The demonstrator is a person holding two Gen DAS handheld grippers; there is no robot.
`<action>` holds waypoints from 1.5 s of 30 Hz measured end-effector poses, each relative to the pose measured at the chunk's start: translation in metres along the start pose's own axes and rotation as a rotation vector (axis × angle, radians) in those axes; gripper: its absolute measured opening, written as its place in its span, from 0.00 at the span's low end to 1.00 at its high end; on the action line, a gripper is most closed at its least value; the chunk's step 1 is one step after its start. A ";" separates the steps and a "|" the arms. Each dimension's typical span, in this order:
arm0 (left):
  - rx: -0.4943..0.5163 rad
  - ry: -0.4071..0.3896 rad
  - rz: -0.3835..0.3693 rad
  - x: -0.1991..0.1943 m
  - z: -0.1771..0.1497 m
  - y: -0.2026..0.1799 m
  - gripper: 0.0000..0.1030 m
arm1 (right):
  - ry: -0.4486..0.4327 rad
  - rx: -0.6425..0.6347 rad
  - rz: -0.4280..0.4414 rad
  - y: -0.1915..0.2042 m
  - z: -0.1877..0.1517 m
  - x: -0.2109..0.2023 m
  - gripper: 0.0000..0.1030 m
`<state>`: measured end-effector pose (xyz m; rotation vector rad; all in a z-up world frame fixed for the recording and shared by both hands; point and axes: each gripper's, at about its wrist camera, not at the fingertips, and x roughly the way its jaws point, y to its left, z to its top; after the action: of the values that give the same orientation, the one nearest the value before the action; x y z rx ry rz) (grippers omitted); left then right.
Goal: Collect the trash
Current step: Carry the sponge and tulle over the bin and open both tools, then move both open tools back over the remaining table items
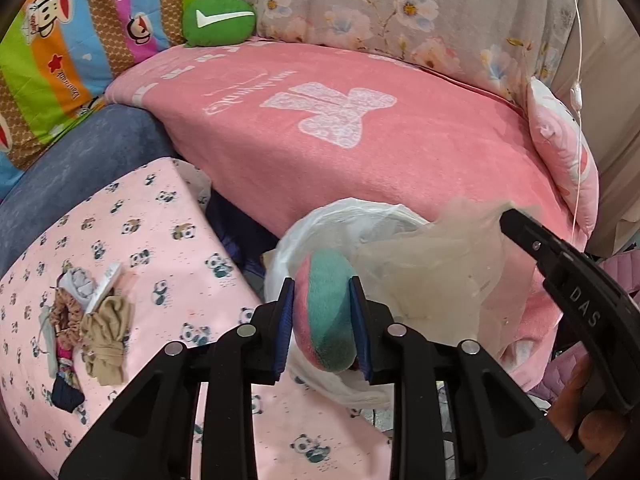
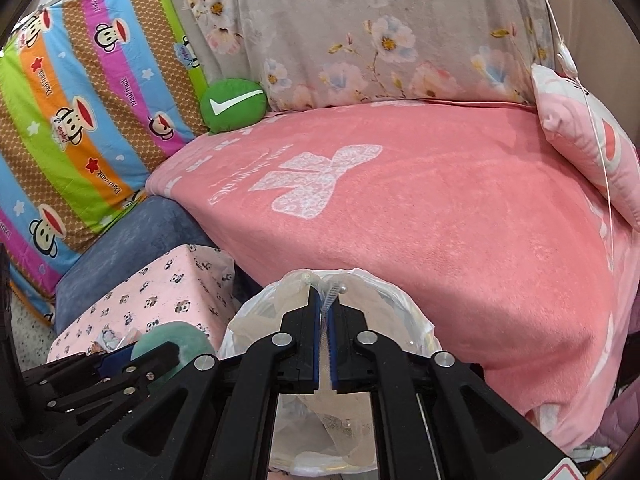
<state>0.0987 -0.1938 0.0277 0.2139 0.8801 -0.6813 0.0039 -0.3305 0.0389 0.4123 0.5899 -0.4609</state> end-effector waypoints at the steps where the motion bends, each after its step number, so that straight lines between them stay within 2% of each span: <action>1: 0.001 0.000 -0.010 0.001 0.001 -0.003 0.27 | 0.004 0.002 -0.001 -0.002 0.000 0.000 0.10; 2: 0.001 -0.001 -0.019 0.002 0.002 -0.006 0.28 | 0.006 0.002 -0.002 -0.003 0.000 0.001 0.12; 4: 0.003 -0.001 -0.023 0.003 0.003 -0.011 0.39 | 0.002 0.002 -0.009 -0.004 -0.001 0.000 0.24; 7: 0.015 -0.021 -0.012 0.001 0.003 -0.015 0.51 | -0.009 0.001 -0.013 -0.004 -0.002 -0.004 0.34; 13: -0.002 -0.022 0.007 -0.002 0.001 -0.008 0.54 | -0.018 -0.001 -0.005 -0.001 -0.001 -0.007 0.41; 29: -0.112 -0.014 0.071 -0.017 -0.021 0.049 0.54 | 0.023 -0.092 0.048 0.047 -0.019 -0.005 0.47; 45: -0.244 0.001 0.173 -0.030 -0.056 0.131 0.64 | 0.096 -0.212 0.124 0.122 -0.053 0.005 0.47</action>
<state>0.1316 -0.0544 0.0021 0.0701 0.9251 -0.4089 0.0485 -0.2062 0.0245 0.2676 0.6947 -0.2571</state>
